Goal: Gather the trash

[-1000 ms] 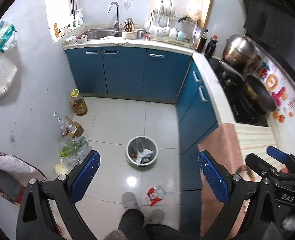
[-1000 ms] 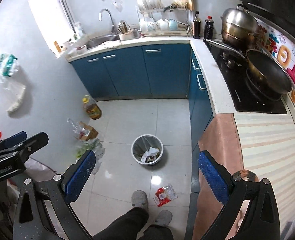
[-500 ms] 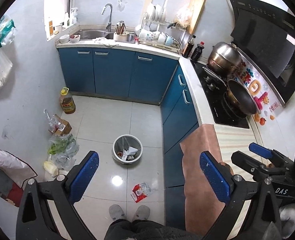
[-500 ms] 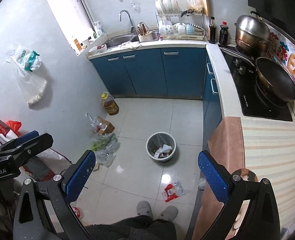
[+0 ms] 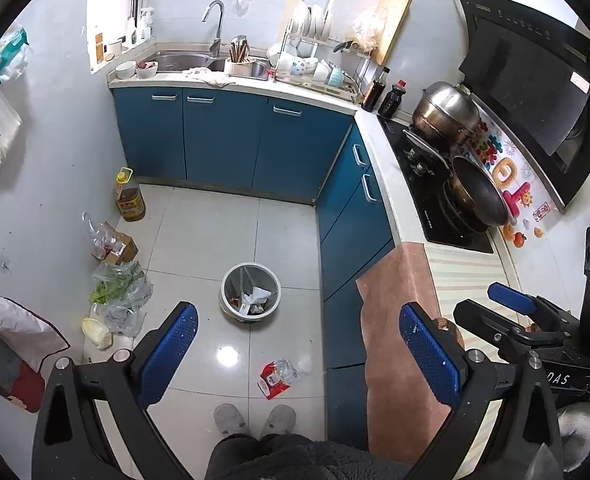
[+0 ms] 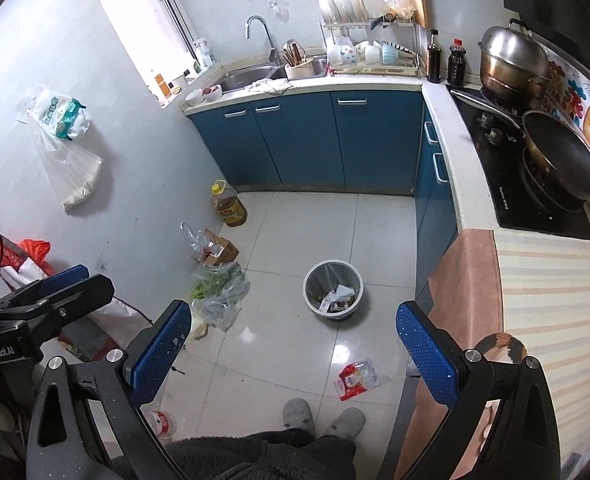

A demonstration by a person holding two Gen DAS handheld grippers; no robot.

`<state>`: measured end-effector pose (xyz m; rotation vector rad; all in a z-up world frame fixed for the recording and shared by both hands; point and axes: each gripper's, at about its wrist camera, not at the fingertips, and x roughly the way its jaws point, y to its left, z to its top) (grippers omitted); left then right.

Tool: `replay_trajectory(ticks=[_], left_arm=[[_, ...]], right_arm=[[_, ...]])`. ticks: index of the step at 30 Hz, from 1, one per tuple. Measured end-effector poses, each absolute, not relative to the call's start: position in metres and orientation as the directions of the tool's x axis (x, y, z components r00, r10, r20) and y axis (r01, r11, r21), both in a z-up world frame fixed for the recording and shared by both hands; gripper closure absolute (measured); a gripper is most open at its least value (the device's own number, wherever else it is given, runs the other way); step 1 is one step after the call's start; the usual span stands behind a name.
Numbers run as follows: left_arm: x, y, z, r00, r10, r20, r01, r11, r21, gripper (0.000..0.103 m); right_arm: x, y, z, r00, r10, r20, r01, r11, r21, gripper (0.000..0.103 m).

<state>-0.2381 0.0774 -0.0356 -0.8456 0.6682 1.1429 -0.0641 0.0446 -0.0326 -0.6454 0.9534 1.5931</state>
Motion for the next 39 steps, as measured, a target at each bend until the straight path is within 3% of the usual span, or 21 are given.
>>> replay_trajectory(ticks=[39], left_arm=[[-0.236, 0.077, -0.048, 0.325, 0.435, -0.839, -0.944, 0.208, -0.257, 0.0]], right_arm=[[-0.062, 0.043, -0.041, -0.245, 0.506, -0.827, -0.965, -0.043, 0.26, 0.0]])
